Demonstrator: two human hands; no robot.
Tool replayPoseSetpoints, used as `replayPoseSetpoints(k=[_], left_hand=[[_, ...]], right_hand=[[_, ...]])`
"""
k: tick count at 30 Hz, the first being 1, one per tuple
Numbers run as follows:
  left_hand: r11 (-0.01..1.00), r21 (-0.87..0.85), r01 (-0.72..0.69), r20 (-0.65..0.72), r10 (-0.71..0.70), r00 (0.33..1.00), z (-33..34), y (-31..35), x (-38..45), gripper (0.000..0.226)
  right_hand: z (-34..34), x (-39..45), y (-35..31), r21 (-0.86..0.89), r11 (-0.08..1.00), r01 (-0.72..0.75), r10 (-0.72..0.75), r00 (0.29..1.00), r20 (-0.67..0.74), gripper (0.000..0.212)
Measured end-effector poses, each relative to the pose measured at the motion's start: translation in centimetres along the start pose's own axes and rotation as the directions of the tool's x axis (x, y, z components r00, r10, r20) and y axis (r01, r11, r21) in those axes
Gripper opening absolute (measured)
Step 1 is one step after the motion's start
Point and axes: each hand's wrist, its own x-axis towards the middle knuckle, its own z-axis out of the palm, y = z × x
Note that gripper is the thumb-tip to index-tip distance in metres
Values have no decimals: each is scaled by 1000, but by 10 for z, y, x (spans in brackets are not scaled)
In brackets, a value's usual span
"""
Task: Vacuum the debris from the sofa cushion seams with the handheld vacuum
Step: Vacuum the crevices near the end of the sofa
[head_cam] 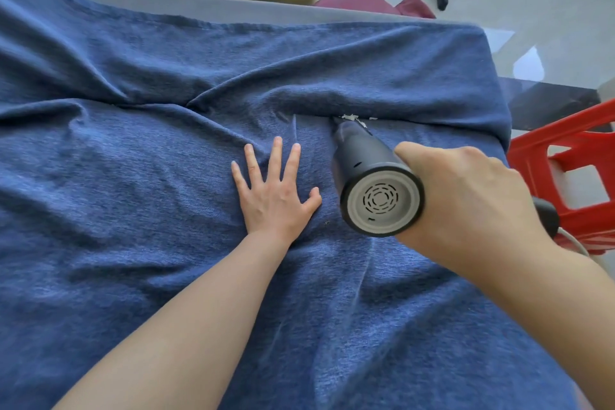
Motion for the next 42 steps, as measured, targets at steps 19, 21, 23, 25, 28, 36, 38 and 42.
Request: replayPoseSetpoints(k=[19,21,23,25,28,36,38,42], left_hand=[[987,124,-105,-20,108,994,25,45,-10,60],[987,124,-103,-38,109,993,26,44,-11,61],[985,137,-107,-30,112,993,26,44,-12,61],[982,149,-114,-26,119,993,26,44,-12,62],[984,141,-109,-20,113,993,25,45,-11,64],[982,146,-120,19,119,993,24,45,-10,63],[985,129,-116,6,116,993,22,45,-11,68],[990,102,-98,-44,103,994,26,45,-11,73]], right_hand=[[-6,6,37,-12,994,110,-110,994,0,34],[-1,9,38,-6,993,115,-115,993,3,32],[1,10,39,-3,993,116,-116,993,22,31],[0,7,43,-12,994,108,-108,994,23,32],[-3,5,49,-39,994,99,-100,995,-5,33],[-8,-8,56,-23,998,61,-61,998,13,37],[-5,-9,57,1,999,47,-47,999,20,38],[-1,-6,62,11,999,32,-32,999,6,38]])
